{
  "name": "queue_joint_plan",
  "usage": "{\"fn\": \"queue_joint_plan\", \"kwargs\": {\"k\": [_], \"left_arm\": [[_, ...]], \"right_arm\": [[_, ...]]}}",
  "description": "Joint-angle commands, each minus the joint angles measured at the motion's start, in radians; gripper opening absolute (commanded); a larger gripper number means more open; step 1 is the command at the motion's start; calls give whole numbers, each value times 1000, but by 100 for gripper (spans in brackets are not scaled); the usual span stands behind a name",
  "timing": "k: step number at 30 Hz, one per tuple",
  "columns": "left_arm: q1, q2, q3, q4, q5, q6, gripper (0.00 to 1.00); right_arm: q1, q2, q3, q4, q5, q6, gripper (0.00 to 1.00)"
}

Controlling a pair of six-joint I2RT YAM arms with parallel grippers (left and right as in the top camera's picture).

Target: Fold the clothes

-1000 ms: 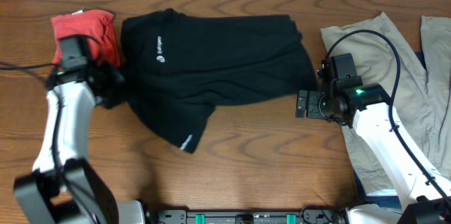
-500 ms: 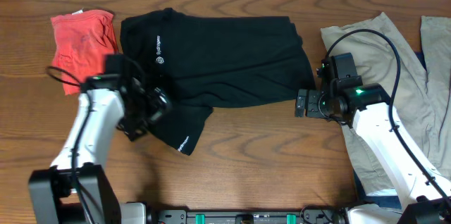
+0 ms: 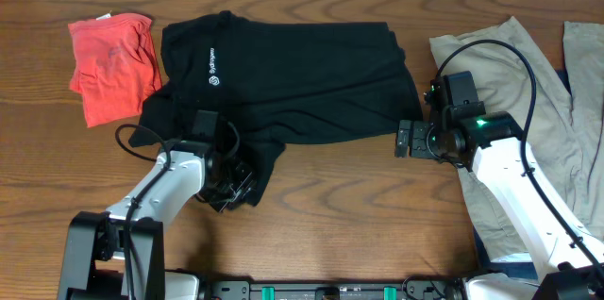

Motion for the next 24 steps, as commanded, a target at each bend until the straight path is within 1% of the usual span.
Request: {"fn": "queue_joint_plan", "kwargs": {"k": [1, 3, 6, 8, 11, 14, 16, 21, 24], "left_arm": [[15, 7, -17, -11, -18, 54, 6], [39, -3, -11, -59, -37, 119, 6], [115, -36, 23, -195, -170, 179, 6], [170, -71, 49, -266, -234, 236, 6], [244, -145, 66, -335, -259, 300, 6], [277, -214, 66, -370, -259, 328, 6], [279, -251, 66, -399, -259, 342, 6], [279, -305, 66, -472, -264, 345, 6], [279, -324, 66, -492, -315, 345, 6]], "right_arm": [[-12, -17, 11, -1, -1, 14, 99], [-13, -16, 11, 2, -1, 22, 99], [-12, -4, 10, 5, -9, 108, 99], [-12, 16, 9, 17, -52, 127, 97], [-12, 73, 6, 47, -149, 127, 95], [-12, 147, 6, 62, -173, 184, 90], [-12, 198, 6, 77, -183, 226, 85], [-15, 302, 6, 149, -184, 298, 84], [-15, 347, 6, 216, -183, 328, 81]]}}
